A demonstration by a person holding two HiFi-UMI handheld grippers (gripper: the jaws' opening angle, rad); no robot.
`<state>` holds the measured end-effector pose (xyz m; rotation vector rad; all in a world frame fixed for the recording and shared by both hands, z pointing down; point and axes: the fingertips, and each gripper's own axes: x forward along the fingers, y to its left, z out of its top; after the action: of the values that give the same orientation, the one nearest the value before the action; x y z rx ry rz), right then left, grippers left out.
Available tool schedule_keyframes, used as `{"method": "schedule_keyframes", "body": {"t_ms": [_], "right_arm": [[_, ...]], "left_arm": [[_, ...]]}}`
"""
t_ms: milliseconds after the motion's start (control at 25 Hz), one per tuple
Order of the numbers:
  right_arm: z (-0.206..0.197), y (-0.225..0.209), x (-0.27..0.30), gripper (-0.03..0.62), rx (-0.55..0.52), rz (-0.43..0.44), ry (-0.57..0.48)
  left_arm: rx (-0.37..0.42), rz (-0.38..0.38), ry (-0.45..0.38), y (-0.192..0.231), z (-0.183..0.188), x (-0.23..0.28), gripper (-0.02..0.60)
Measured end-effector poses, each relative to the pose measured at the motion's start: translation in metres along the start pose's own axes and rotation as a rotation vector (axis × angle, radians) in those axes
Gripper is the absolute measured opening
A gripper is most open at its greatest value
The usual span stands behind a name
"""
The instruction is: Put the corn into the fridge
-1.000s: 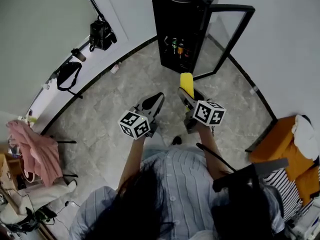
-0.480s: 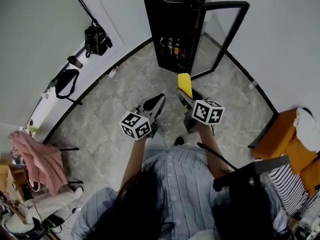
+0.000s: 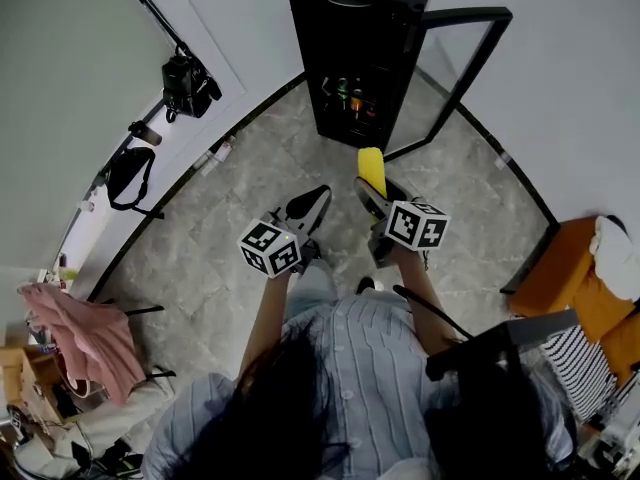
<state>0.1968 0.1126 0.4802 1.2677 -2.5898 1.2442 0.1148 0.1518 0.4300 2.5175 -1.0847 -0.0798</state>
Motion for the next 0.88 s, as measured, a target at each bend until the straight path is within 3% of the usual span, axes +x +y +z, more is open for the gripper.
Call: {"method": "schedule_keyframes", "body": {"t_ms": [880], "right_arm": [[0.021,0.041,0.136,0.259,0.051,-0.125,-0.078]], "left_arm": [[-0.004,-0.170,0.050,0.149,0.062,0.000,0.008]]}}
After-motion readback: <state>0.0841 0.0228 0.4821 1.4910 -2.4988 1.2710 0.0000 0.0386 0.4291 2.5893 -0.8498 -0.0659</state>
